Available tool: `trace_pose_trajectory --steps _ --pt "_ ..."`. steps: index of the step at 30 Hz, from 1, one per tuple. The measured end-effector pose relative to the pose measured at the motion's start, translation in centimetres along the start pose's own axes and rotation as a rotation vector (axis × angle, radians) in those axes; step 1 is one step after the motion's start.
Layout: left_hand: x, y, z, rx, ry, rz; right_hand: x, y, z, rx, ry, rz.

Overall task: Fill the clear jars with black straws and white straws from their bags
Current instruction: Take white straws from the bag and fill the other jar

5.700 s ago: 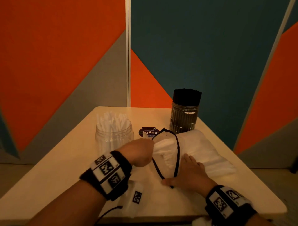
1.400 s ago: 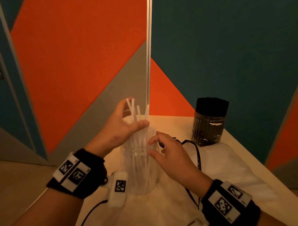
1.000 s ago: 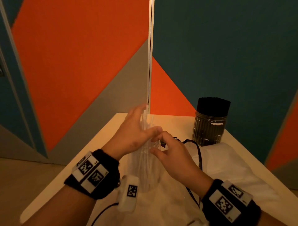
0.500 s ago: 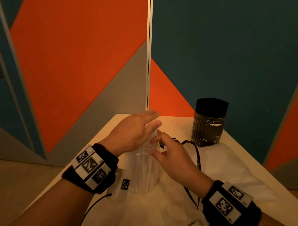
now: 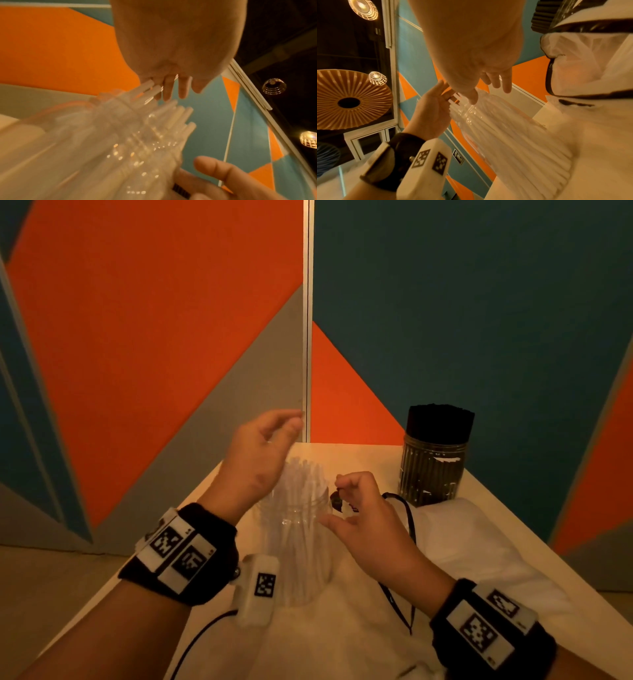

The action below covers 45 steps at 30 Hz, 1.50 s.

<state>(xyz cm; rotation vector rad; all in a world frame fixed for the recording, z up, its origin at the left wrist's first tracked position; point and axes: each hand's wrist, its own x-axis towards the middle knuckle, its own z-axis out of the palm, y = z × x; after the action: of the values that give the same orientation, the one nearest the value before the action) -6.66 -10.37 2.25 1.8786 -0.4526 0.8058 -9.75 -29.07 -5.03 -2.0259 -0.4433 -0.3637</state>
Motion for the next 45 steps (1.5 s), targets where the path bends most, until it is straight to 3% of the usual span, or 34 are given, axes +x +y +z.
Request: trace_pose_trajectory --steps 2,4,7,9,13,17,19,23,33,40,45 --pt "-0.4 0.5 -0.4 -0.004 0.122 0.036 -0.3 -0.2 -1.1 -0.058 -0.003 0.008" --pt "-1.4 2.0 -0.2 0.011 0.162 0.094 -0.6 -0.4 -2.7 -0.122 -0.012 0.012" --pt "-3.1 4.4 1.2 -0.016 0.114 0.149 -1.1 0.5 -5.9 -0.195 -0.016 0.078" --pt "-4.1 5.4 2.8 -0.048 0.041 0.076 -1.9 2.0 -8.0 -0.264 -0.009 0.157" --pt "-6.3 4.9 7.6 0.123 -0.249 -0.176 -4.7 6.1 -8.8 -0.382 -0.091 0.423" --pt "-7.7 1.9 12.6 0.428 -0.708 -0.214 -6.8 9.1 -6.8 -0.686 -0.272 0.596" --pt "-8.0 0.6 14.6 0.544 -0.857 -0.174 -7.1 9.6 -6.2 -0.800 -0.297 0.588" --pt "-7.1 -0.8 17.7 0.604 -0.853 -0.085 -7.2 9.8 -5.9 -0.866 -0.336 0.572" --pt "-3.3 -0.4 22.5 0.799 -1.071 0.078 -7.3 10.3 -6.1 -0.938 -0.360 0.499" --pt "-1.9 0.6 22.2 0.807 -1.258 -0.055 -7.0 10.3 -6.1 -0.939 -0.392 0.527" --pt "-2.2 1.5 20.7 0.673 -1.233 -0.050 -6.8 9.9 -6.3 -0.933 -0.413 0.522"
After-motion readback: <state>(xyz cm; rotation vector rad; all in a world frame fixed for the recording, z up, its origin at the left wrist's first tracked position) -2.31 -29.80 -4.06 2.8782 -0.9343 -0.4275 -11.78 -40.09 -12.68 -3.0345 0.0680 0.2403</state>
